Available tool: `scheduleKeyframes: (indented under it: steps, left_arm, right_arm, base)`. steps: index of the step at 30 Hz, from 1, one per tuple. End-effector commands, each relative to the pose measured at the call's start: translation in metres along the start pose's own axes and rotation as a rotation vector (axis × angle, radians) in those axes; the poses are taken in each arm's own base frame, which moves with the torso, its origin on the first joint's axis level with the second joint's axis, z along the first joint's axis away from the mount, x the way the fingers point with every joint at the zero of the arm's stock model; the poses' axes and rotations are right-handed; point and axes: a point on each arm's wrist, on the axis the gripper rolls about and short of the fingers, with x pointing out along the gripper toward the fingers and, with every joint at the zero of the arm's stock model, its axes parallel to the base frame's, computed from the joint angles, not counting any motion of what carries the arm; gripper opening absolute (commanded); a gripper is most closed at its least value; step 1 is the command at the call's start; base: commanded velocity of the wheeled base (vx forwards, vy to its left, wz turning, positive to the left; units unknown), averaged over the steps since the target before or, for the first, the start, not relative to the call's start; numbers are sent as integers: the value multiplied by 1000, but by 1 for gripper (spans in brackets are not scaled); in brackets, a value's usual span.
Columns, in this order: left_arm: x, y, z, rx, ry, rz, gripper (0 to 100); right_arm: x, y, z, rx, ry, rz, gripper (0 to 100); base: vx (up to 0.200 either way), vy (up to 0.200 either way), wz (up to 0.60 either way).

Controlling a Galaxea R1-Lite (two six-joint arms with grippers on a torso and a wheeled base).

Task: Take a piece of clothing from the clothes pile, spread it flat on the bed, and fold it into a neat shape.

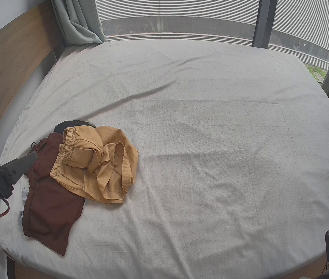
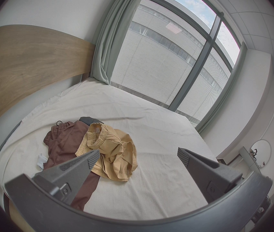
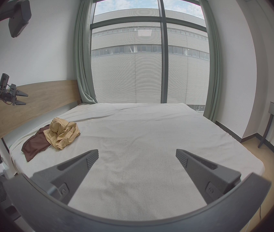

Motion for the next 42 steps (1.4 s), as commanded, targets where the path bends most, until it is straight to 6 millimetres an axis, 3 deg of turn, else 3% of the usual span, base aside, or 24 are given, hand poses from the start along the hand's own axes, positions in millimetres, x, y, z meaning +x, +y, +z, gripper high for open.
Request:
scheduleKeyframes:
  steps: [1,22,42]
  left_arm:
    - [27,13,-2,-23,64,25,100]
    - [108,61,5,67,128,47,100]
    - [153,87,5,64,171,4,100]
  right_arm:
    - [0,0,-5,0,1,1,100]
    - [0,0,-5,0,1,2,100]
    - [0,0,-5,0,1,2,100]
  base:
    - [0,0,0]
    - [0,0,0]
    - [0,0,0]
